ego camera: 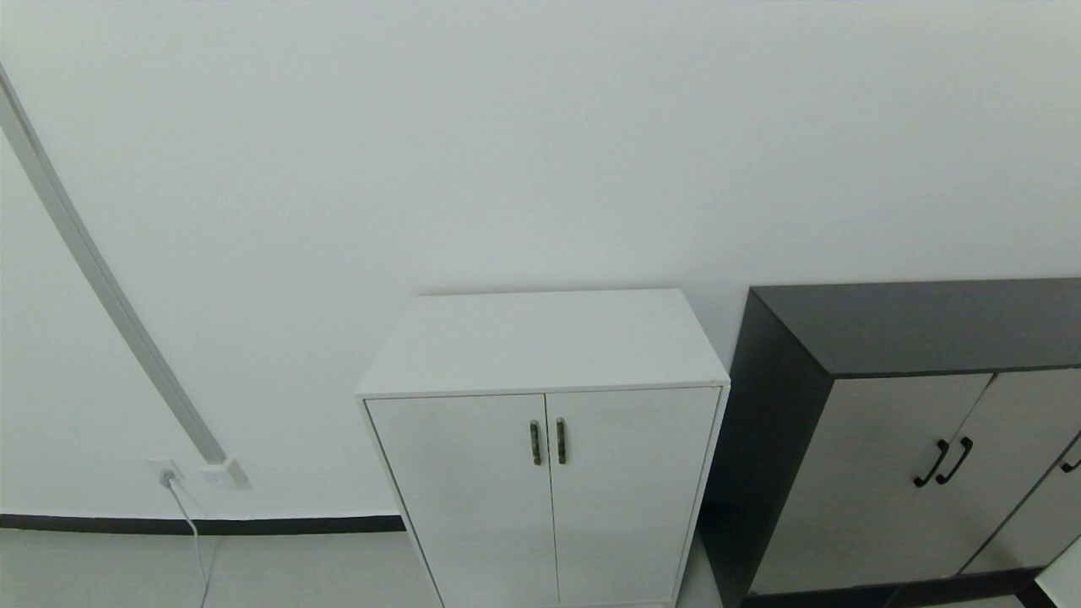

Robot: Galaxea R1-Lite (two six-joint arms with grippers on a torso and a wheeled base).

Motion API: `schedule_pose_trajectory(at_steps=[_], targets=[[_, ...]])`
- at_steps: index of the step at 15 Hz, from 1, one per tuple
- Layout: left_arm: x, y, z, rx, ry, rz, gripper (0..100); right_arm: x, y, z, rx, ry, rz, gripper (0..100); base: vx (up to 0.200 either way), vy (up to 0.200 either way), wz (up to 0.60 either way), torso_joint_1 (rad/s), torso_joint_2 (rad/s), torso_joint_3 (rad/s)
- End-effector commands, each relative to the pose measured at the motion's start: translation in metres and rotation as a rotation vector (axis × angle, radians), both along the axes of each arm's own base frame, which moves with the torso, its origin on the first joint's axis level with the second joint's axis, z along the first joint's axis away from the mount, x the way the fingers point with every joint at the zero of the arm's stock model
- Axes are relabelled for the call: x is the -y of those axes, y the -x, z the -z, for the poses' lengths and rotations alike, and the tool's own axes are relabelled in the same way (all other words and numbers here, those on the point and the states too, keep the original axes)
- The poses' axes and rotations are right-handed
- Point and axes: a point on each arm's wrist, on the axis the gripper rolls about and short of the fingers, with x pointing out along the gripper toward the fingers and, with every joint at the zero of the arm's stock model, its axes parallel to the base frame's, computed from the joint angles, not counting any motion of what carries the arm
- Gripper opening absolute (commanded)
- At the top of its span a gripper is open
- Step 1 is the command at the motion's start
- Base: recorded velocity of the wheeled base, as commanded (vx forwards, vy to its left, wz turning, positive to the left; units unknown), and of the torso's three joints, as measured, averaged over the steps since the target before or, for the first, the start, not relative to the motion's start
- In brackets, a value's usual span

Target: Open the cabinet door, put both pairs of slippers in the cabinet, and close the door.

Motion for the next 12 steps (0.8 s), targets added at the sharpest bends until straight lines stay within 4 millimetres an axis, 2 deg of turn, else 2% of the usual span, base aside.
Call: schedule_pose_trajectory(at_steps=[1, 5, 7, 9, 12], targets=[[0.0000, 0.0000, 0.0000, 0.000, 0.000, 0.001, 0, 0.0005, -0.0006, 0.0009, 0.008, 0.040, 0.021, 0, 0.000, 0.000, 0.00, 0.000, 0.00, 0.000], [0.0000, 0.0000, 0.0000, 0.000, 0.000, 0.001, 0, 0.0041, -0.0019, 0.0061, -0.027, -0.068, 0.184, 0, 0.000, 0.000, 0.00, 0.000, 0.00, 0.000], [0.0000, 0.0000, 0.0000, 0.000, 0.000, 0.000, 0, 0.0040, -0.0020, 0.0062, -0.031, -0.128, 0.180, 0, 0.000, 0.000, 0.00, 0.000, 0.00, 0.000], [0.0000, 0.0000, 0.0000, 0.000, 0.000, 0.000, 0, 0.0020, -0.0020, 0.0059, -0.028, -0.044, 0.088, 0, 0.000, 0.000, 0.00, 0.000, 0.00, 0.000], [0.0000, 0.0000, 0.0000, 0.000, 0.000, 0.000, 0, 0.0017, -0.0019, 0.0063, -0.029, -0.032, 0.076, 0, 0.000, 0.000, 0.00, 0.000, 0.00, 0.000]])
